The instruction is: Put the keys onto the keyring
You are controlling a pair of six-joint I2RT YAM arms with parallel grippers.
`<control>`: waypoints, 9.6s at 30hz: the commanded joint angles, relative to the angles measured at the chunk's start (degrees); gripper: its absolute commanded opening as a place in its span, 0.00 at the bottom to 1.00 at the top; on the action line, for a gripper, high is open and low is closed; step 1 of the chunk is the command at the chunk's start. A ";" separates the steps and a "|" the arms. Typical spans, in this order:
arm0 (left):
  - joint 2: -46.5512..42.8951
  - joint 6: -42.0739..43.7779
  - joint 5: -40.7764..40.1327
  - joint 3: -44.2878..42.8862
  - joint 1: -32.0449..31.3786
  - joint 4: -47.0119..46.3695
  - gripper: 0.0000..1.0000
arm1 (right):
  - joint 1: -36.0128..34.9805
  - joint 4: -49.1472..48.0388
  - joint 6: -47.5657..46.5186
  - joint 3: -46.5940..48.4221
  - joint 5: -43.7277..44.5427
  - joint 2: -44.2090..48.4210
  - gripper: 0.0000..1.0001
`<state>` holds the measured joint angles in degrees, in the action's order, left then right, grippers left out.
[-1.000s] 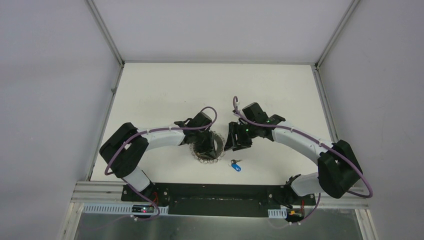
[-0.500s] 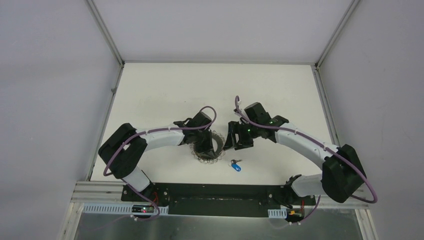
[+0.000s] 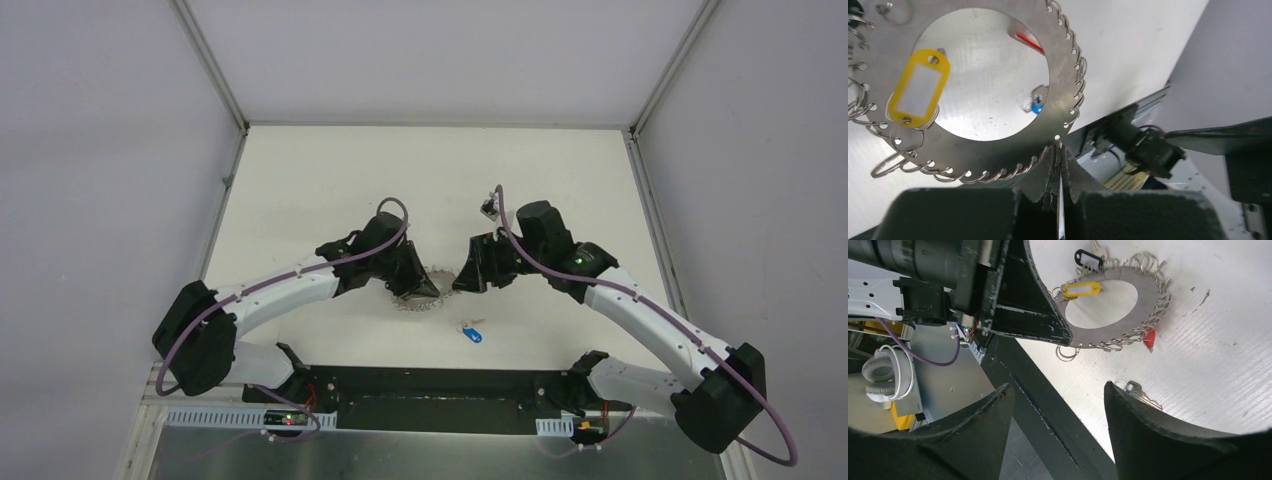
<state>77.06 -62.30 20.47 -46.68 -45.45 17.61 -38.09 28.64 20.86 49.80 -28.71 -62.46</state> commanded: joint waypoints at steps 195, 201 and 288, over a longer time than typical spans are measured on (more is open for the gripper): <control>-32.86 35.92 1.48 3.02 -0.72 -4.55 0.56 | -9.73 -12.01 12.54 5.01 -5.00 -8.88 0.00; -32.76 41.23 7.68 5.20 -0.76 -6.22 0.54 | -9.79 -15.91 8.87 4.40 -9.54 -6.94 0.00; -26.12 84.66 21.73 -12.48 -1.22 13.91 0.00 | -10.43 -29.58 -15.45 -2.14 -14.13 7.16 0.51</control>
<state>49.21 15.64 42.26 -53.43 -46.17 23.07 -48.10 2.15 3.46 44.29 -42.35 -53.65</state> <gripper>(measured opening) 0.008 0.532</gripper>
